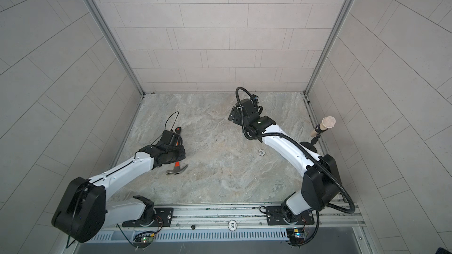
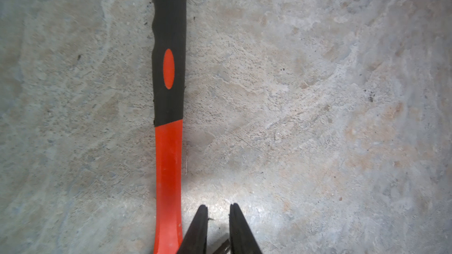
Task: Use a claw hammer to pull out a nail
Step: Pick up the hammer at the center of the board.
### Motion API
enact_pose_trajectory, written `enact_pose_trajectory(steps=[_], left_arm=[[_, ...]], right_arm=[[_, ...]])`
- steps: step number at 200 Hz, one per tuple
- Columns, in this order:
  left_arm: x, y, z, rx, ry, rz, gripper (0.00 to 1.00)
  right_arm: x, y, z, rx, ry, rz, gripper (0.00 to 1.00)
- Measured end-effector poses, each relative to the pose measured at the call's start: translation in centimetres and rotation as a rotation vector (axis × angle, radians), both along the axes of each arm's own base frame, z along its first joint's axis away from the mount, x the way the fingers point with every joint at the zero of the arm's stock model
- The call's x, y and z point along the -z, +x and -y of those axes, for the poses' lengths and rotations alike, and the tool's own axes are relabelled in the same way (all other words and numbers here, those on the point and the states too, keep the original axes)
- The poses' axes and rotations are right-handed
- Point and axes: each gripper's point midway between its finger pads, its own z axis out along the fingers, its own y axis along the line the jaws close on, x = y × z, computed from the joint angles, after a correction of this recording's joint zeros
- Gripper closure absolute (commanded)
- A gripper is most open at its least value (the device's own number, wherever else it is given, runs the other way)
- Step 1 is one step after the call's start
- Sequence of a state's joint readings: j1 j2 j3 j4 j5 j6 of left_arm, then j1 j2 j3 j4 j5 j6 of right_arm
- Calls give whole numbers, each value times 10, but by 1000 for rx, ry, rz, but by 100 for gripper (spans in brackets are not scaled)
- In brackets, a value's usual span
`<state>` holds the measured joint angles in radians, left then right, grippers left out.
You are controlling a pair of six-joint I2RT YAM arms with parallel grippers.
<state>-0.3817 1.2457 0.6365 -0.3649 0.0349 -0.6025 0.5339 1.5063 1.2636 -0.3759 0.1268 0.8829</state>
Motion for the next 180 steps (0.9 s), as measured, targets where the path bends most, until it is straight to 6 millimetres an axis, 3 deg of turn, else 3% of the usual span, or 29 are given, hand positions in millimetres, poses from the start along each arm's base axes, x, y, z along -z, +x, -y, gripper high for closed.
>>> enact_pose_trajectory(steps=[38, 82, 118, 180], left_arm=[[-3, 0, -3, -11, 11, 10, 78], [0, -7, -21, -55, 94, -19, 73], [17, -13, -25, -53, 134, -85, 68], [42, -20, -27, -46, 164, -165, 68]], right_arm=[[15, 0, -11, -46, 15, -46, 3], [8, 2, -18, -70, 38, -37, 3], [1, 3, -21, -80, 48, -26, 3], [3, 2, -20, -84, 39, -34, 3]])
